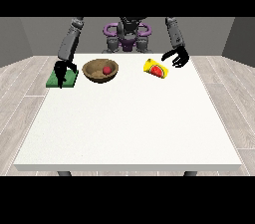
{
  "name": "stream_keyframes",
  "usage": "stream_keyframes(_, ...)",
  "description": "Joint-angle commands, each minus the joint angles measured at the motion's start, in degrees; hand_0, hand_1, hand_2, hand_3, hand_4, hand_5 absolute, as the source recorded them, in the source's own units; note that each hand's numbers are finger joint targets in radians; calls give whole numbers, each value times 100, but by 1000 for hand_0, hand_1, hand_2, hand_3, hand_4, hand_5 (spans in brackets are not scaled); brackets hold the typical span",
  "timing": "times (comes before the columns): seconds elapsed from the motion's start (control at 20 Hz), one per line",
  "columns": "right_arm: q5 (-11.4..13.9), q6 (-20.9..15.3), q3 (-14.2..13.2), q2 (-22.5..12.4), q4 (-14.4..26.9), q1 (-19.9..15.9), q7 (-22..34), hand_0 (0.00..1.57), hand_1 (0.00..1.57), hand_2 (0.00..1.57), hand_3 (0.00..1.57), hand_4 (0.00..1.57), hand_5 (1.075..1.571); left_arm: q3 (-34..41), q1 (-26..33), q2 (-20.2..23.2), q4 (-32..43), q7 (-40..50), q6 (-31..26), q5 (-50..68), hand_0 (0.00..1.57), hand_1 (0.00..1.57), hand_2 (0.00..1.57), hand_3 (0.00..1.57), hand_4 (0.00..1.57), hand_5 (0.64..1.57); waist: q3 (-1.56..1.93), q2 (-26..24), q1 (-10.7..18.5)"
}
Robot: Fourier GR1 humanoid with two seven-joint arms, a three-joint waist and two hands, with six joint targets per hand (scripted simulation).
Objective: Pick the cup and pour the ball into the bowl, then pick the bowl and place it on the pad
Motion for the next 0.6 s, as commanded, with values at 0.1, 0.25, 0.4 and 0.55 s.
stream_keyframes(0.1, -209, -38, -42, 113, -380, -403, 93, 0, 0, 0, 0, 0, 1564, 488, -48, -106, 736, -987, -996, 1268, 0, 0, 0, 0, 0, 647, 70, 666, -117)
stream_keyframes(0.25, -73, -315, 159, 313, -383, -516, 331, 0, 0, 0, 0, 0, 1571, 779, -201, 210, 943, -949, -1366, 1499, 0, 0, 0, 0, 0, 643, 86, 413, -267)
stream_keyframes(0.4, 56, -647, 372, 591, -362, -641, 717, 0, 0, 0, 0, 0, 1569, 739, -237, 121, 1071, -811, -1380, 1483, 0, 0, 0, 0, 0, 646, 85, 37, -335)
stream_keyframes(0.55, 18, -434, 354, 748, -23, -622, 522, 0, 0, 0, 0, 0, 1568, 681, -175, -3, 745, -625, -1235, 1458, 0, 0, 0, 0, 0, 674, 97, 21, -444)
